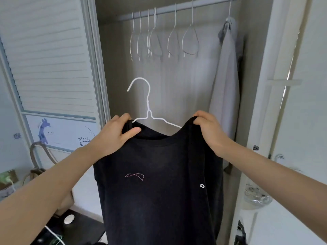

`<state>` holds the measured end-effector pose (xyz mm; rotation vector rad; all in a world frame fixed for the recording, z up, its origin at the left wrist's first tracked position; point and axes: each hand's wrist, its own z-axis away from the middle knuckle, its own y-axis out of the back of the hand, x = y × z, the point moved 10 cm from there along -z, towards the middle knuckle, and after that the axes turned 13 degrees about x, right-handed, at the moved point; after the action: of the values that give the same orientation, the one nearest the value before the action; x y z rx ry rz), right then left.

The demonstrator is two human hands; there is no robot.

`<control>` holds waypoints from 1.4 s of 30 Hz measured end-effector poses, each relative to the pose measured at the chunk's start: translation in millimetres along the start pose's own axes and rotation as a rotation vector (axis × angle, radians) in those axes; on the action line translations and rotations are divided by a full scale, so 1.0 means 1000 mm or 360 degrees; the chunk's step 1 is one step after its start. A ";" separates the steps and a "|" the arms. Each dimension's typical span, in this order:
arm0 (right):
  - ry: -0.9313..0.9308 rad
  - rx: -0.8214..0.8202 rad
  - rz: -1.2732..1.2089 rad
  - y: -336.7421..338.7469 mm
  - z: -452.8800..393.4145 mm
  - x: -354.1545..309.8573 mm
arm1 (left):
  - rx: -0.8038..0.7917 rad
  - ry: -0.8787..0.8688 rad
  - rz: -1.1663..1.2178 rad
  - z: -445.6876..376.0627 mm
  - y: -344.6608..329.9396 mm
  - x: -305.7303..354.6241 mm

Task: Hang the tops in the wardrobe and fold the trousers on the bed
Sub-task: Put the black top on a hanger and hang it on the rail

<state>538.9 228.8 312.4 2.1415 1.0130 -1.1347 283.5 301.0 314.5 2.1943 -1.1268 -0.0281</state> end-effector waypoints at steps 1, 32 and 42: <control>0.0025 0.0006 0.0006 0.006 -0.003 -0.003 | -0.0014 0.0039 -0.0019 0.003 -0.001 -0.010; 0.0257 -0.0530 0.0813 0.013 0.007 0.011 | -0.0129 -0.0256 -0.0309 -0.004 0.006 -0.014; 0.0467 -0.0423 0.0913 0.013 0.000 -0.009 | -0.0397 0.0239 -0.0905 -0.011 0.000 -0.059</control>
<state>546.2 217.3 321.8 2.2018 0.5547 -0.4017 249.7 350.4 306.7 2.1736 -0.3689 -0.2317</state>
